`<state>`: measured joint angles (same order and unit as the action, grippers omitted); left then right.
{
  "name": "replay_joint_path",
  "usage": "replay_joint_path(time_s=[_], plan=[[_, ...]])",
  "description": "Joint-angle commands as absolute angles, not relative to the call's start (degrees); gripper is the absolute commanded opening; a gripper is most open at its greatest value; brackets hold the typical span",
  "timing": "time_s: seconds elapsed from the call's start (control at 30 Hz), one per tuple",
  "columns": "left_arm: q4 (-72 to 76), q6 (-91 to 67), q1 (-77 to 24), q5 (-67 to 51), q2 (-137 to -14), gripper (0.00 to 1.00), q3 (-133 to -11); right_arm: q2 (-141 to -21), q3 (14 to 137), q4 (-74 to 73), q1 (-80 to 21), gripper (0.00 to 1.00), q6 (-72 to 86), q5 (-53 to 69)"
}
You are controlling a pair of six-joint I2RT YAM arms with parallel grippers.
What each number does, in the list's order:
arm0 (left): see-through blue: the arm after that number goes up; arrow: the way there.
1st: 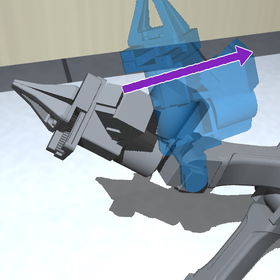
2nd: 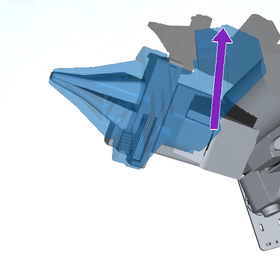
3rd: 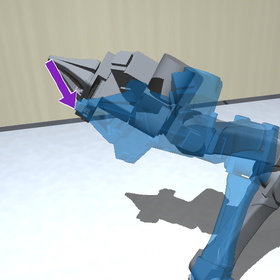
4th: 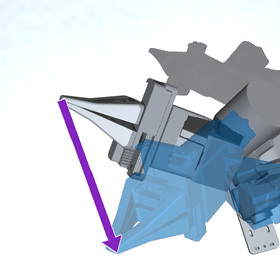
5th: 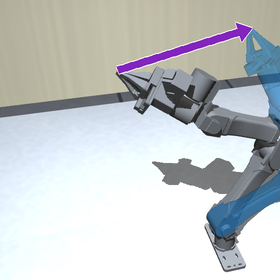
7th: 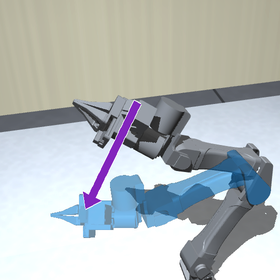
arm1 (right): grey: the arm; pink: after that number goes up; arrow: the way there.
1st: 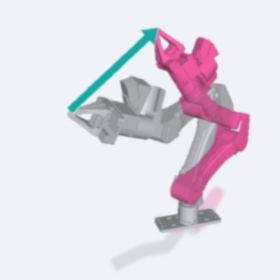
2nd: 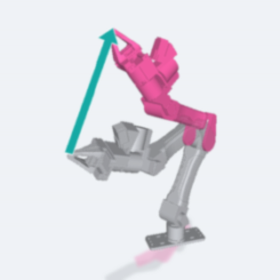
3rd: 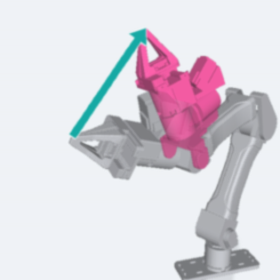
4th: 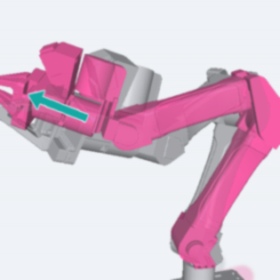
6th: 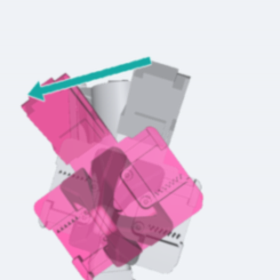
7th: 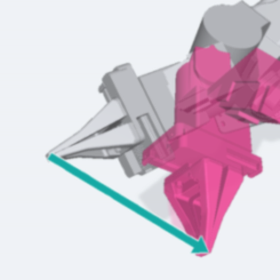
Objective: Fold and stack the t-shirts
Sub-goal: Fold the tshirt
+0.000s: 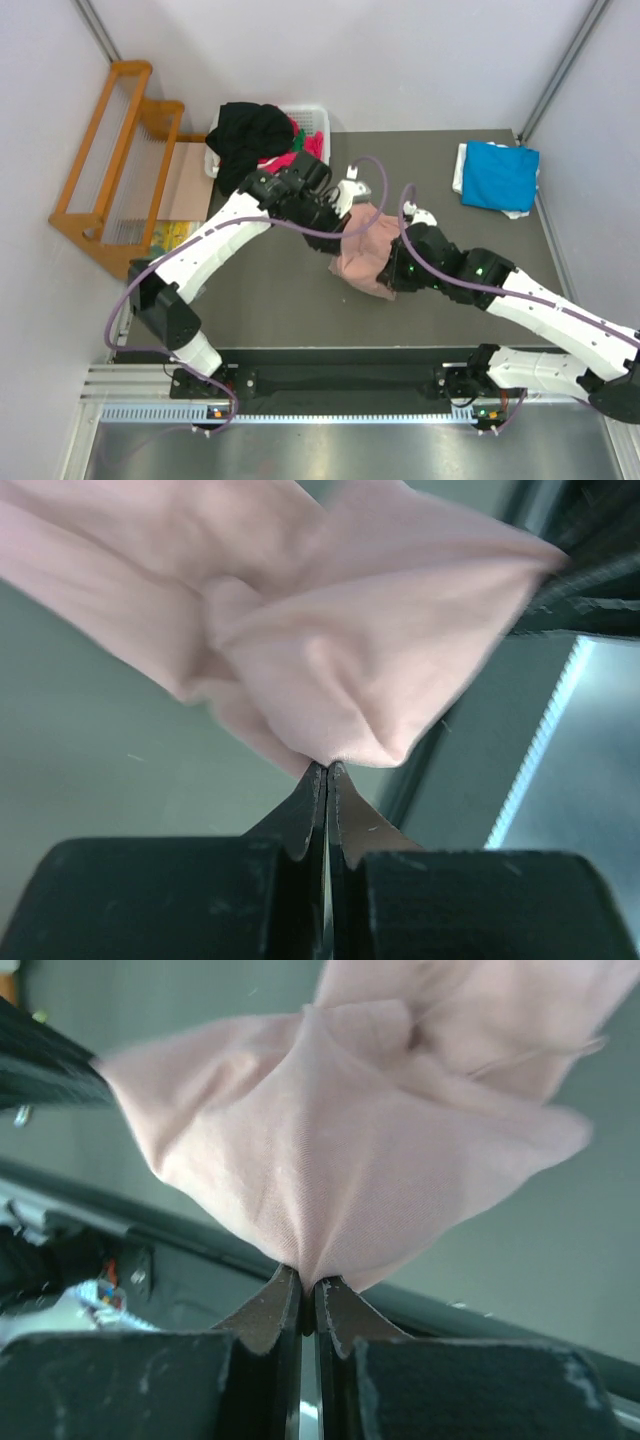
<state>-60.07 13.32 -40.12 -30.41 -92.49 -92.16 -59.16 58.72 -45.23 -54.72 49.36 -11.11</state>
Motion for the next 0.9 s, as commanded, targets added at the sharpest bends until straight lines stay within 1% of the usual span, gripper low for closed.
replay_joint_path(time_s=[0.0,0.03,0.17,0.37,0.57,0.87], plan=[[-53.79,9.76,-36.4,-24.7,-98.95,0.0,-99.22,-59.76,59.77,-43.69,-48.53,0.0,43.69,-11.26],[-53.79,9.67,-35.86,-24.35,-100.36,0.0,-101.49,-59.94,58.98,-42.46,-45.99,0.0,42.81,-10.64],[-53.61,8.7,-33.75,-23.56,-108.61,0.0,-106.16,-61.17,57.22,-39.03,-41.76,0.0,41.22,-9.32],[-51.15,6.68,-32.34,-22.76,-116.0,0.0,-111.7,-65.12,55.64,-33.15,-34.81,0.0,38.85,-7.47],[-49.83,5.27,-32.25,-22.85,-121.36,0.0,-117.85,-72.94,55.72,-27.16,-29.27,0.0,36.3,-6.06],[-49.22,5.27,-32.25,-17.23,-128.75,0.0,-126.29,-84.19,59.15,-21.01,-23.21,0.0,32.79,-5.36]])
